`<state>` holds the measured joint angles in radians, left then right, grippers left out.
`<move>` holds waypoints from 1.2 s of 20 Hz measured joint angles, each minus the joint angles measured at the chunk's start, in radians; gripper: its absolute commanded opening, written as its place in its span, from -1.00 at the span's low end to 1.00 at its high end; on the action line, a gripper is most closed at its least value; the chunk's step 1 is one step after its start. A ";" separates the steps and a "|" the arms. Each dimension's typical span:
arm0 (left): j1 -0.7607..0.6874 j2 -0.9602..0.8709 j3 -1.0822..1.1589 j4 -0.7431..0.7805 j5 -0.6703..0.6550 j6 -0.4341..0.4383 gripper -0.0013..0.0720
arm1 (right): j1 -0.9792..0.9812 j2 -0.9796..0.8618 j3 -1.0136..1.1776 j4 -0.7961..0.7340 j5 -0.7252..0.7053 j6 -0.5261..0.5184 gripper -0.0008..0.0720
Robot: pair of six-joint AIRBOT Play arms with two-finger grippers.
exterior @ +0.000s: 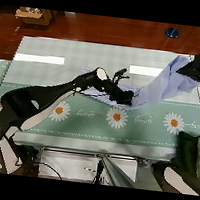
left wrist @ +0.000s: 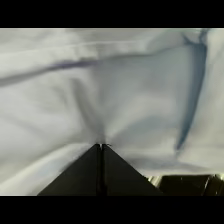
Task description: Fold the shirts.
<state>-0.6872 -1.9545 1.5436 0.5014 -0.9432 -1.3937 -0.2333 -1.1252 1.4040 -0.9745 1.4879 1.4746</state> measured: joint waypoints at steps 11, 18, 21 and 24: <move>0.704 0.410 0.000 0.438 -0.229 0.002 -0.91 | 0.322 -0.081 0.000 -0.039 -0.234 0.027 -0.92; 1.138 0.613 0.000 0.428 -0.321 0.023 -0.91 | 0.643 -0.350 0.000 -0.008 -0.623 0.051 -0.92; 1.151 0.632 0.000 0.395 -0.349 0.048 -0.91 | 0.753 -0.481 0.000 0.111 -0.805 0.064 -0.15; 1.112 0.638 -0.013 0.381 -0.364 0.072 -0.91 | 0.826 -0.557 0.000 0.249 -0.917 0.033 0.35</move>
<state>0.4252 -1.3163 1.5303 0.8822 -1.3075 -1.3212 0.5922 -1.6817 1.4040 -0.7250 0.5705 1.5074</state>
